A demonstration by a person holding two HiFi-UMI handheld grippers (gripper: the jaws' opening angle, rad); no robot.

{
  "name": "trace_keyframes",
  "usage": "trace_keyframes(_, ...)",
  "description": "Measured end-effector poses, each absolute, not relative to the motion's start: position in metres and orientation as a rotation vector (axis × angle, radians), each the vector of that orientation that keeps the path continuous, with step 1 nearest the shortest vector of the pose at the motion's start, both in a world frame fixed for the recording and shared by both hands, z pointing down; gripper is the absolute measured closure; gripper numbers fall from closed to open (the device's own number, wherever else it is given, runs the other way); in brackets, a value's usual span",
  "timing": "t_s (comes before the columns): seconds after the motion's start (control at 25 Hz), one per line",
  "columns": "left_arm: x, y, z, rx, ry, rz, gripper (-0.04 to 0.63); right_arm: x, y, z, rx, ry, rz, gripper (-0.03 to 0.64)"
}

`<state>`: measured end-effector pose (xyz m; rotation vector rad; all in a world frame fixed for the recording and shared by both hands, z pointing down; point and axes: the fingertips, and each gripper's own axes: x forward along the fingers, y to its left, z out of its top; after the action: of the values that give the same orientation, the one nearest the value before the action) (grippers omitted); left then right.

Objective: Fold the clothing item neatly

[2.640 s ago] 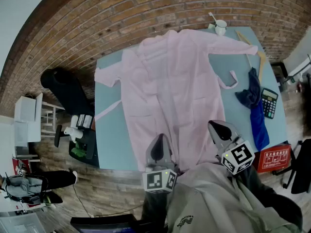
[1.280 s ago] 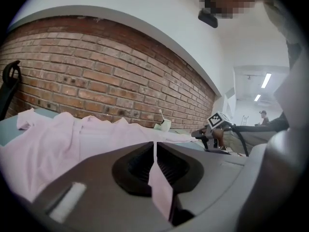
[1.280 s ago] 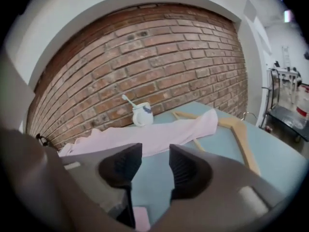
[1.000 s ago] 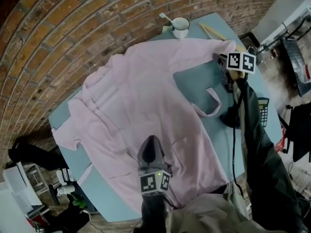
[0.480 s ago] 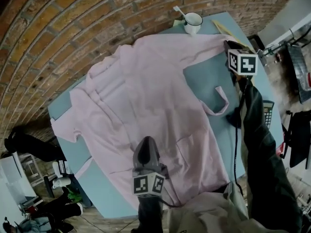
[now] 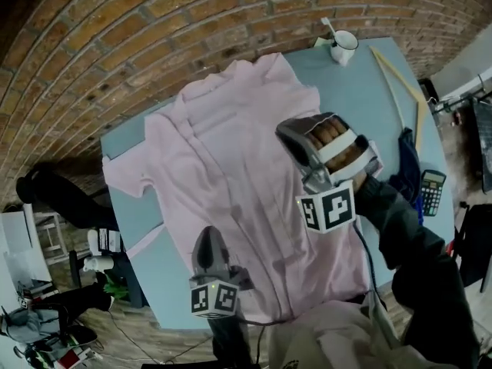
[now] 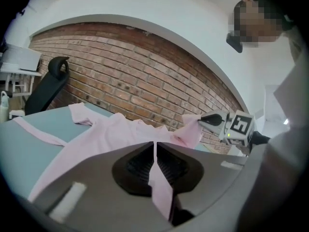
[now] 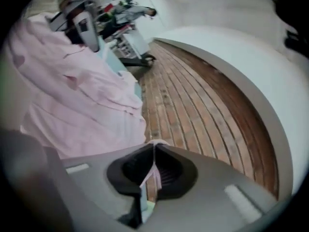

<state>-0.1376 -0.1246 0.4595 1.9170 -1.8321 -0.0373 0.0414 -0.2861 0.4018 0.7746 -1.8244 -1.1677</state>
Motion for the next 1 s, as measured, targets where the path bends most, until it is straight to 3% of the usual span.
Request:
trace_keyframes(0.24,-0.174,-0.103,0.447,1.884,-1.886,-0.103,0.568,-0.015,-0.222,0.498,0.403,-1.582,-1.387,0.586)
trace_keyframes(0.48,-0.183,-0.085,0.446,1.863,-1.886,-0.138,0.568,-0.012,-0.171,0.497,0.396,-1.774,-1.312,0.586)
trace_keyframes(0.76,-0.218,-0.071,0.452,1.796,-2.008,-0.075,0.588,-0.001,-0.146,0.46,0.629,-2.299,-0.586,0.615)
trace_keyframes(1.0,-0.274,-0.081,0.449,1.721,-2.062,-0.019,0.588,-0.039,-0.13,0.439,0.601,-2.538,-0.266,0.615)
